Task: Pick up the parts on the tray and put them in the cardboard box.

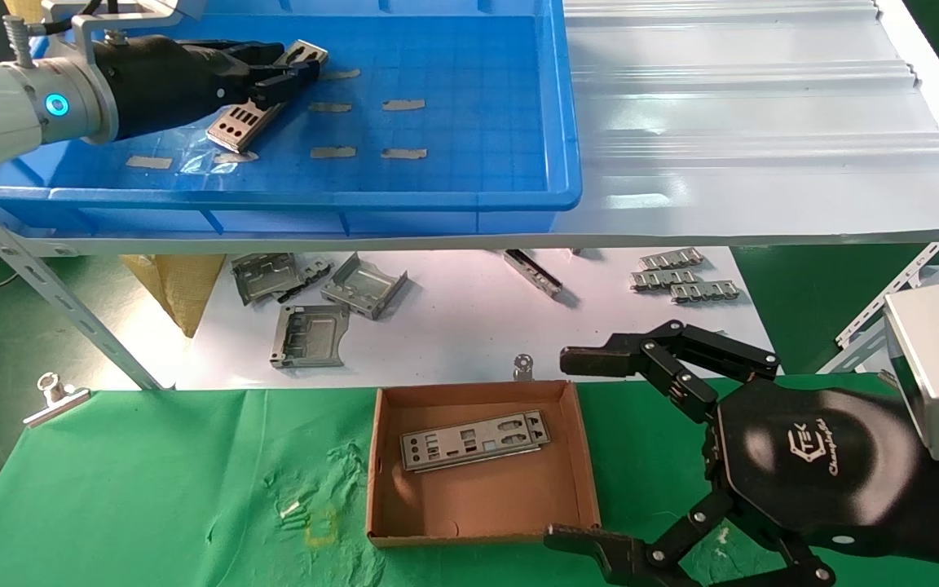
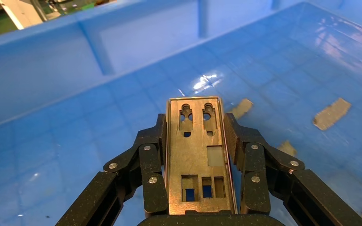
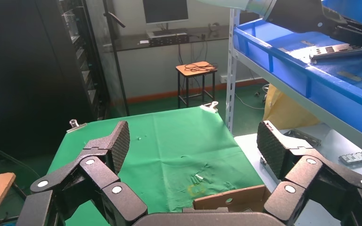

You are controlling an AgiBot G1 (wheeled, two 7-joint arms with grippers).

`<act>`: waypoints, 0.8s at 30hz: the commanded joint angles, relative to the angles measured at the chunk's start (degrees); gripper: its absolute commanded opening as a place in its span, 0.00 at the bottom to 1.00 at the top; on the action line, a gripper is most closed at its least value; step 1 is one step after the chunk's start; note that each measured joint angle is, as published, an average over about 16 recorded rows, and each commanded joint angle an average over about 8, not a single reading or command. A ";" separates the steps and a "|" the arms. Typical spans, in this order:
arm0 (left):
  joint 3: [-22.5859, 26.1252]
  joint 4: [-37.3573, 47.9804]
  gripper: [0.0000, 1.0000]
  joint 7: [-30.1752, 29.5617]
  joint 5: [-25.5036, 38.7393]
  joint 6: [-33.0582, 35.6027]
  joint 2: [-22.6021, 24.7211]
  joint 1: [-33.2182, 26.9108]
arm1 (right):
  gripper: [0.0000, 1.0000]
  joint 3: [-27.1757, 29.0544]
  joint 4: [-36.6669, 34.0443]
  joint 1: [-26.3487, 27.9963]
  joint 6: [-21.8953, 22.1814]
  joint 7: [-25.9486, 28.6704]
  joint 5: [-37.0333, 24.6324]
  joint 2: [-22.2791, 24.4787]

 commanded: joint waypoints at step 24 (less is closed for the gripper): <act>-0.44 0.12 1.00 0.01 -0.63 -4.42 0.72 -0.42 | 1.00 -0.03 0.00 0.01 0.01 -0.02 0.02 0.01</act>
